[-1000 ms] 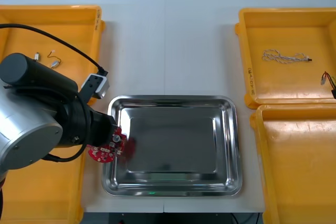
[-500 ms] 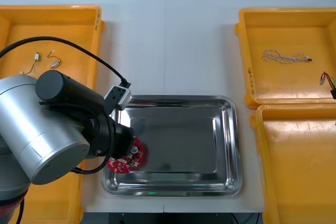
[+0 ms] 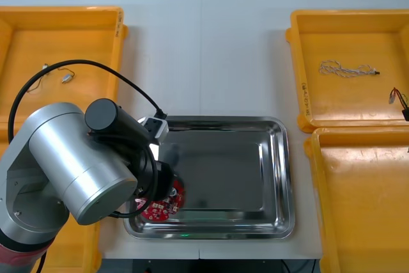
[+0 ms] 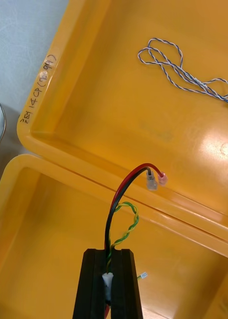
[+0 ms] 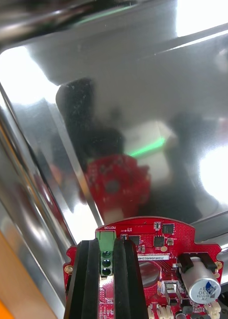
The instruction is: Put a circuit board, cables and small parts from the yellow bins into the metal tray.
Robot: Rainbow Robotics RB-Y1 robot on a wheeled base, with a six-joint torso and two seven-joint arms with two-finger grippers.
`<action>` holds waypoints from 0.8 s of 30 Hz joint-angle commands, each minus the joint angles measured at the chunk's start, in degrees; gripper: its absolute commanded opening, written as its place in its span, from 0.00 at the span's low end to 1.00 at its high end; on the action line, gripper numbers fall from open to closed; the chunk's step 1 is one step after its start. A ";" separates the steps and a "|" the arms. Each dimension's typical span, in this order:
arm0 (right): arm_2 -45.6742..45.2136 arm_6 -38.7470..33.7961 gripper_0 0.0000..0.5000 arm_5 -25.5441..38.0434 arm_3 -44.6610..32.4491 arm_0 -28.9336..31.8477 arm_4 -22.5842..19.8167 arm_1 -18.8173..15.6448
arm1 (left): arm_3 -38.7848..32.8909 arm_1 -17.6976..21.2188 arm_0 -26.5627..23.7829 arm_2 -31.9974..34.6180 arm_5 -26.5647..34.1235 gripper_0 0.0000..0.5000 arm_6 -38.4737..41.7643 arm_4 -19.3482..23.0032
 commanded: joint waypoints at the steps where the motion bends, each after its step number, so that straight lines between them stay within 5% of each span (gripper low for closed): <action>1: 0.94 1.68 0.00 0.23 -1.06 -1.53 -0.56 0.28 | 1.00 -2.33 -2.01 -1.45 -1.13 0.00 4.63 -0.74; 24: 0.94 1.77 0.00 0.23 -1.14 -1.53 -1.18 0.28 | 5.21 -3.13 -2.01 -6.03 -5.53 0.00 4.89 -4.61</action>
